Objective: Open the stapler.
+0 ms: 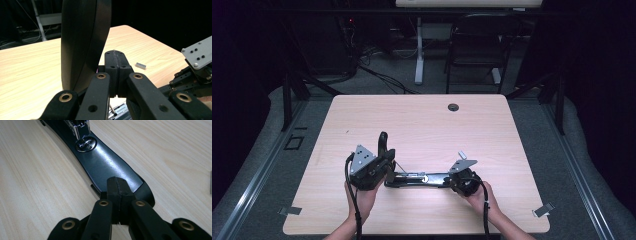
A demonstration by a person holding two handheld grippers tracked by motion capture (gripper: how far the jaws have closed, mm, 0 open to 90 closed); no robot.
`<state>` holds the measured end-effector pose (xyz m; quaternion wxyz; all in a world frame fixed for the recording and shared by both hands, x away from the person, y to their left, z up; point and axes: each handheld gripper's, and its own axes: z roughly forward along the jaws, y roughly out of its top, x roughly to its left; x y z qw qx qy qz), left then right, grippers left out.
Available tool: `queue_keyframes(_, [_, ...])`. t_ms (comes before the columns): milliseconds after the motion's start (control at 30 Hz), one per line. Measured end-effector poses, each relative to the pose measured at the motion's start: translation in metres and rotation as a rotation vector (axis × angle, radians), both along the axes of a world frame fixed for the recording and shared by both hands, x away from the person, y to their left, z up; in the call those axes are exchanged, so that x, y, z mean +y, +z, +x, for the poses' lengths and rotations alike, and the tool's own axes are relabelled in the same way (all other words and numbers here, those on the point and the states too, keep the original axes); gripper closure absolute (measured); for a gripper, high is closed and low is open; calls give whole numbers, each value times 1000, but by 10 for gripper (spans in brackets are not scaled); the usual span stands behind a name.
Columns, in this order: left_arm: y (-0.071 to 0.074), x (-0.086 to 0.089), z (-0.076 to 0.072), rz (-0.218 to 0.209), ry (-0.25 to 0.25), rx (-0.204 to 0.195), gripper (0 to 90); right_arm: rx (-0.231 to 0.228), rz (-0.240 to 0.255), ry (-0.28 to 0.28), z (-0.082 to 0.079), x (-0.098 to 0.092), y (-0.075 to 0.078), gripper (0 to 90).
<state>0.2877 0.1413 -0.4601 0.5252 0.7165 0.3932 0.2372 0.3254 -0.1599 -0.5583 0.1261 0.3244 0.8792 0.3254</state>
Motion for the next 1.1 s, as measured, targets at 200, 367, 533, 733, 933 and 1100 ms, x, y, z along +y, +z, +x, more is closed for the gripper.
queue_keyframes(200, [0, 0, 0, 5, 1, 0, 900, -4, 0, 0, 0, 0, 0, 900])
queue_keyframes(367, [0, 7, -2, 11, 15, -5, 900, -4, -1, -2, 0, 0, 0, 900])
queue_keyframes(533, [-1, 22, -3, -2, 46, 0, 900, 1, 1, 1, 0, 0, 0, 900])
queue_keyframes(733, [-1, 21, -3, 2, 34, 3, 900, -1, 3, -4, 0, 1, 0, 900])
queue_keyframes(933, [-1, 22, -3, -5, 43, 5, 900, -1, 1, -2, 0, 0, 0, 900])
queue_keyframes(1100, [-1, 24, -3, -4, 45, 8, 900, -2, 2, -4, 0, 0, 0, 900])
